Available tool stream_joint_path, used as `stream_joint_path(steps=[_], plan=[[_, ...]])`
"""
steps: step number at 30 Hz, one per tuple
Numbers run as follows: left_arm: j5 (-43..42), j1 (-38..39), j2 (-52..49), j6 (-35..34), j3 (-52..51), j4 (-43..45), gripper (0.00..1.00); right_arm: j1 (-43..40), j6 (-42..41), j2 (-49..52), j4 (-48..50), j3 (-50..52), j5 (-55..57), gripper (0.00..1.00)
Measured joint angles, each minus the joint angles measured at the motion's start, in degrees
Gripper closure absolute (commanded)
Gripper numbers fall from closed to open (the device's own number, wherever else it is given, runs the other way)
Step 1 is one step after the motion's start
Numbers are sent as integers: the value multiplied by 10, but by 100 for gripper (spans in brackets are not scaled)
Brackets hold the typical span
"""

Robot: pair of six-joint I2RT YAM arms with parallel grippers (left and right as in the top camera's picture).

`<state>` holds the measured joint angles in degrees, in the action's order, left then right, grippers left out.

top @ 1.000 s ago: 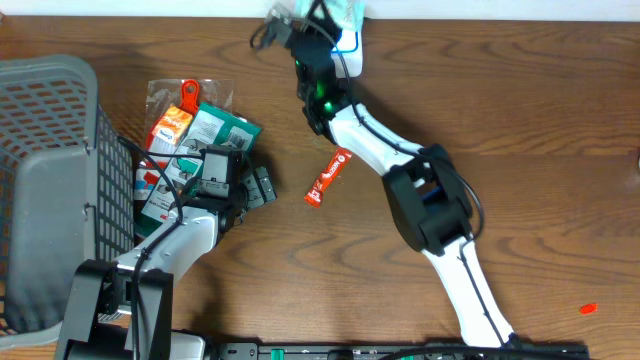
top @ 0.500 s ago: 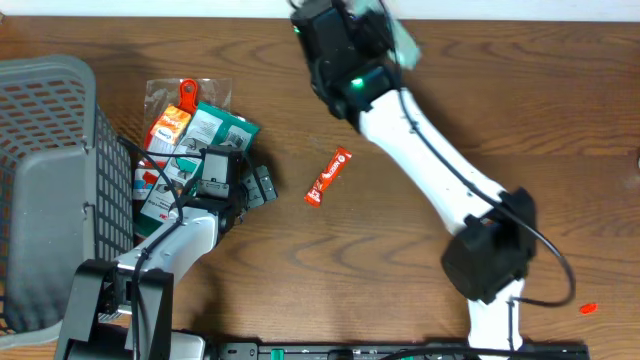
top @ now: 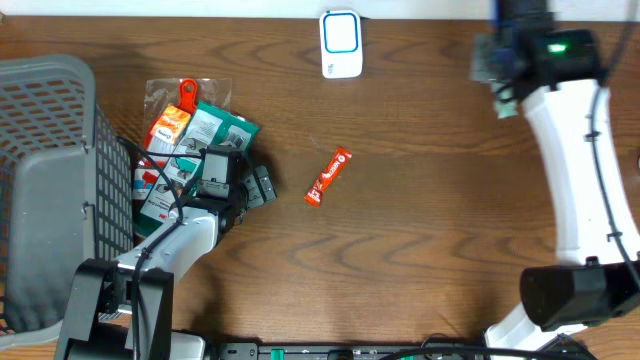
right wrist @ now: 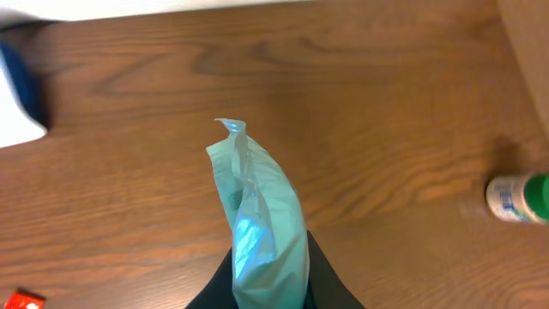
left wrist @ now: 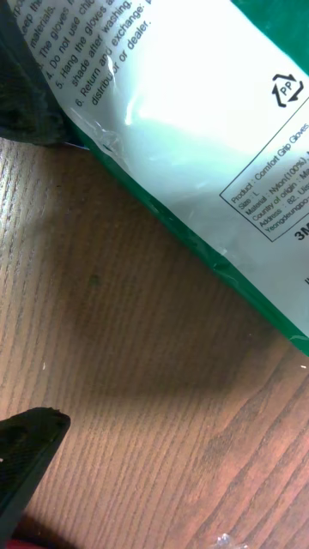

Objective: Scan the item barcode
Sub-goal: 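Carry the wipes pack off to the right with the right gripper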

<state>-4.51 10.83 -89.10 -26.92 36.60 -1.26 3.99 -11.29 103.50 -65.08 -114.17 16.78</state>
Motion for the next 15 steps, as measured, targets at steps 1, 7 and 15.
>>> stream_joint_path(steps=[1, 7, 15], plan=[[0, 0, 0, 0, 0, 0, 2, -24, 2, 1, 1, 0, -18, 99], [0, 0, 0, 0, 0, 0, 2, -158, 25, 3, 27, 0, -42, 99], [0, 0, 0, 0, 0, -2, 2, -278, 33, 24, 46, 0, 42, 99]])
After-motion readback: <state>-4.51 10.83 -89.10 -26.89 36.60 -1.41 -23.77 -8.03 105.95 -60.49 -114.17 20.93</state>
